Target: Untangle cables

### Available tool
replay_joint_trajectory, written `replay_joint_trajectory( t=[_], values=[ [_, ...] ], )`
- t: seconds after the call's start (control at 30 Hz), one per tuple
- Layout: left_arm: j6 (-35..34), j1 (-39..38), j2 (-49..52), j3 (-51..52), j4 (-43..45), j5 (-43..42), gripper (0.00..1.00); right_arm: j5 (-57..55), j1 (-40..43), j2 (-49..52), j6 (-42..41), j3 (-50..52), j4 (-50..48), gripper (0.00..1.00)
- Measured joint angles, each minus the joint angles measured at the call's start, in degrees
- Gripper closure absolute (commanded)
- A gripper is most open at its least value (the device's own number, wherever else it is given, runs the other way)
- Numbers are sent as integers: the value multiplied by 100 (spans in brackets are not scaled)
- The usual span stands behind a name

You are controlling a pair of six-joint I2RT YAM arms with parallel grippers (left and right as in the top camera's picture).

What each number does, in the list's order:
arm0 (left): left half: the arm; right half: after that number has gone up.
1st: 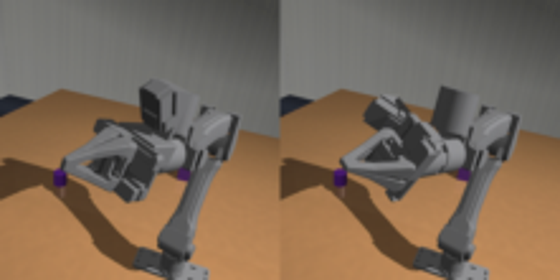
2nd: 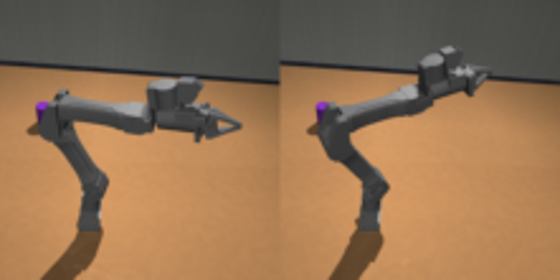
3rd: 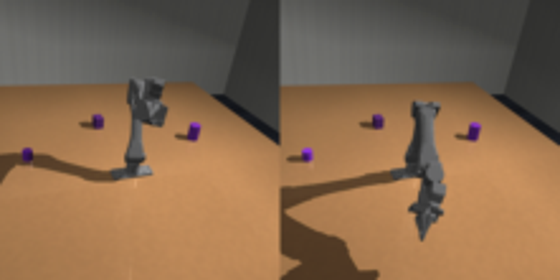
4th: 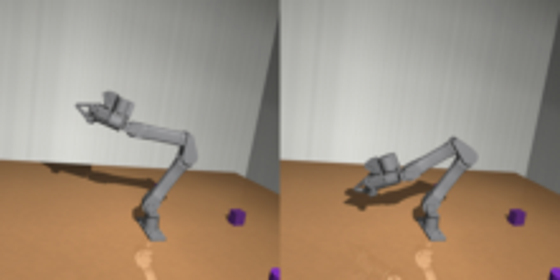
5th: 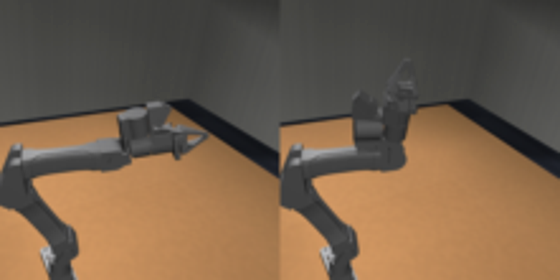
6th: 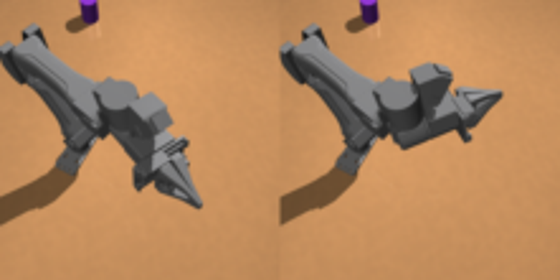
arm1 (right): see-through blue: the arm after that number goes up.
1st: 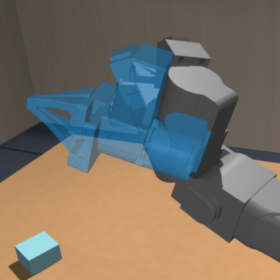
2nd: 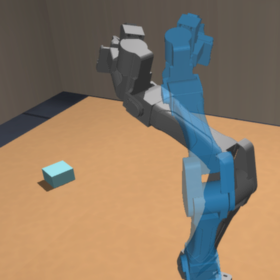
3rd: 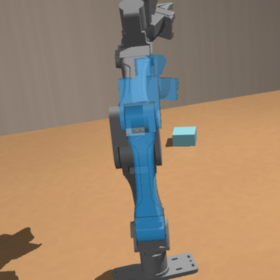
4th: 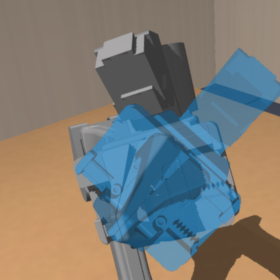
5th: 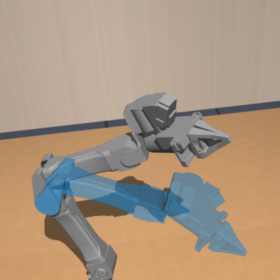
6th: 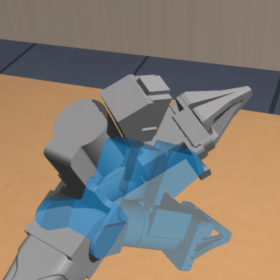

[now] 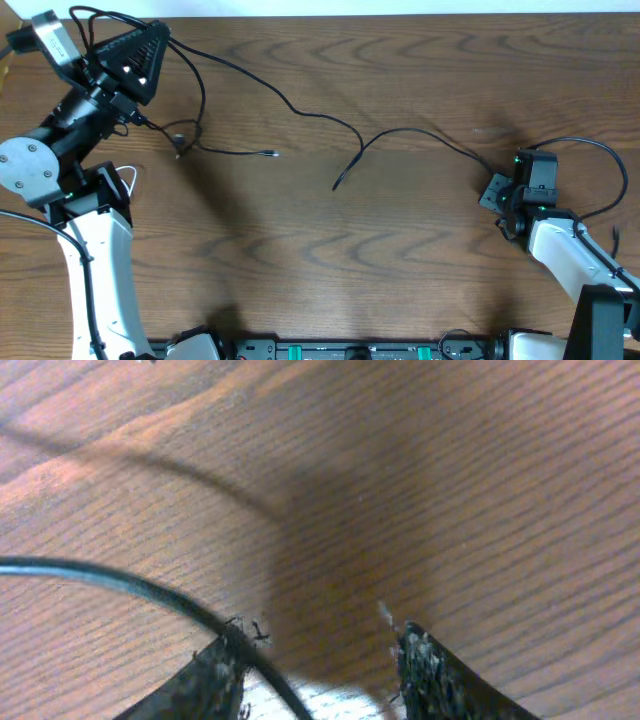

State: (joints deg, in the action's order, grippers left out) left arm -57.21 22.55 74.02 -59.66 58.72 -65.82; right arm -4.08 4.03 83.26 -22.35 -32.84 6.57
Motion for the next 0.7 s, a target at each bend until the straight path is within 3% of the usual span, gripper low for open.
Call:
replay_joint_trajectory(
  t=[0.13,0.2,0.37,0.57,0.6,0.7],
  values=[
    [0,35,0,0,0,-13,93,-50,94,0,-63,0,142,61],
    [0,96,0,0,0,-28,93,-160,203,0,-120,0,330,69],
    [0,302,0,0,-44,-28,92,-343,844,4,-387,0,686,80],
    [-4,162,0,0,-599,-31,92,262,1145,4,-549,0,540,39],
    [-2,109,0,0,-643,-31,92,369,1147,4,-581,0,529,22],
    [0,-138,0,0,-756,-33,93,872,1150,4,-592,0,474,9]
  ],
)
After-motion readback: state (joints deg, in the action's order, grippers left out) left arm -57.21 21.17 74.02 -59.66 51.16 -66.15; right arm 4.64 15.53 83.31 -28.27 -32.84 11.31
